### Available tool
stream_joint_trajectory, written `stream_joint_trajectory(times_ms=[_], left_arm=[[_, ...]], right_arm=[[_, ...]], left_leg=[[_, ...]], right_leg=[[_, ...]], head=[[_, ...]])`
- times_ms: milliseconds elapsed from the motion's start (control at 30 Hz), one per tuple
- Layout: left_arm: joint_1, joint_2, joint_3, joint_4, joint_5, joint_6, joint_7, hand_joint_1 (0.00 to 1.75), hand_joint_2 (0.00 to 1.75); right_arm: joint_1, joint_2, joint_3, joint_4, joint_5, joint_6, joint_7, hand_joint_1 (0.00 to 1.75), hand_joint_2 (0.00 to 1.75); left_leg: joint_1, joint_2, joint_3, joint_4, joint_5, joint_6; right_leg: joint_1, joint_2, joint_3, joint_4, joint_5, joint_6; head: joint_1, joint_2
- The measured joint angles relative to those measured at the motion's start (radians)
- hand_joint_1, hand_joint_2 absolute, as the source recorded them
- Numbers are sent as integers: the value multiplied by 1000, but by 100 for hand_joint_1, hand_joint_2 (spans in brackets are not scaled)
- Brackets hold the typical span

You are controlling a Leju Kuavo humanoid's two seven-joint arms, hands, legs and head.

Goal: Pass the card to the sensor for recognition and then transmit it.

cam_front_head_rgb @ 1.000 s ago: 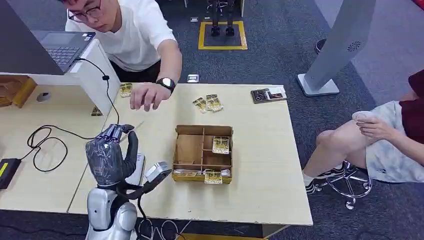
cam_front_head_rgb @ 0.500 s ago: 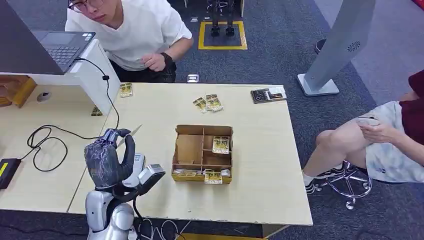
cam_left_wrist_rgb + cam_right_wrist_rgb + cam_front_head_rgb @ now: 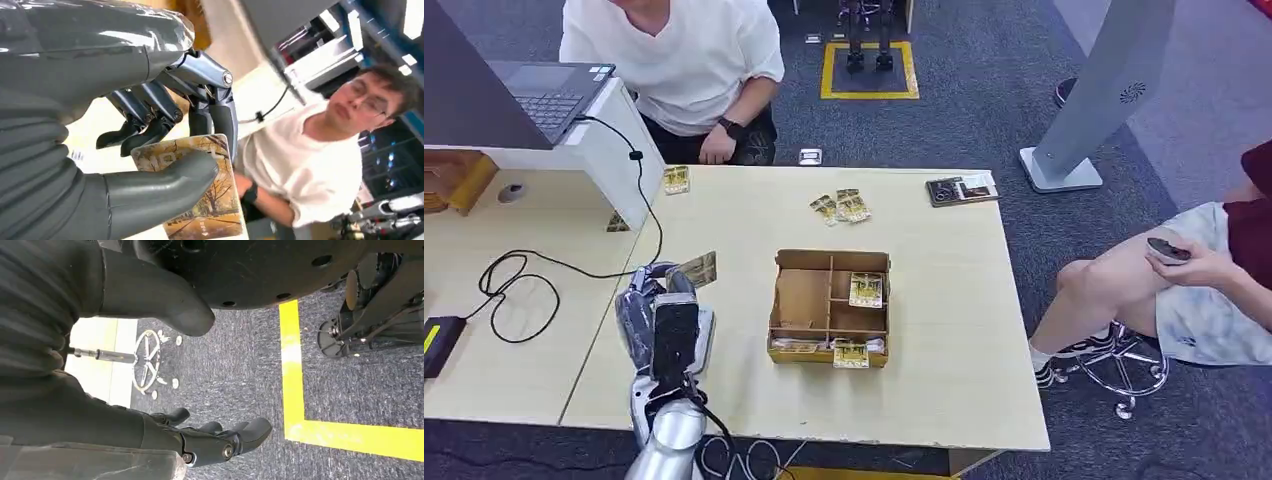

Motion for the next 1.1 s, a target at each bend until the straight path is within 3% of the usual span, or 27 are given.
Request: stream_joint_trajectory(times_ms=[167,367,733,1100], left_arm=[[-22,68,-115,30,378,-53,20,175,175],[-37,137,-204,73,547,-104,31,175,175],[-74,200,-275,157,567,-117,71,175,175],[-145,214,-280,317,459,-24,74,175,175]], right_arm=[[1,2,-5,4,0,-6,-2,0,175],[2,2,-7,4,0,-10,-6,0,175],[3,2,-7,4,0,-11,-7,0,175],[3,2,-7,2,0,-17,-2,0,175]], left_leg=[[0,0,0,0,0,0],[0,0,0,0,0,0],[0,0,0,0,0,0],[0,0,0,0,0,0]], right_leg=[[0,0,0,0,0,0],[0,0,0,0,0,0],[0,0,0,0,0,0],[0,0,0,0,0,0]], head=[[0,0],[0,0],[0,0],[0,0]])
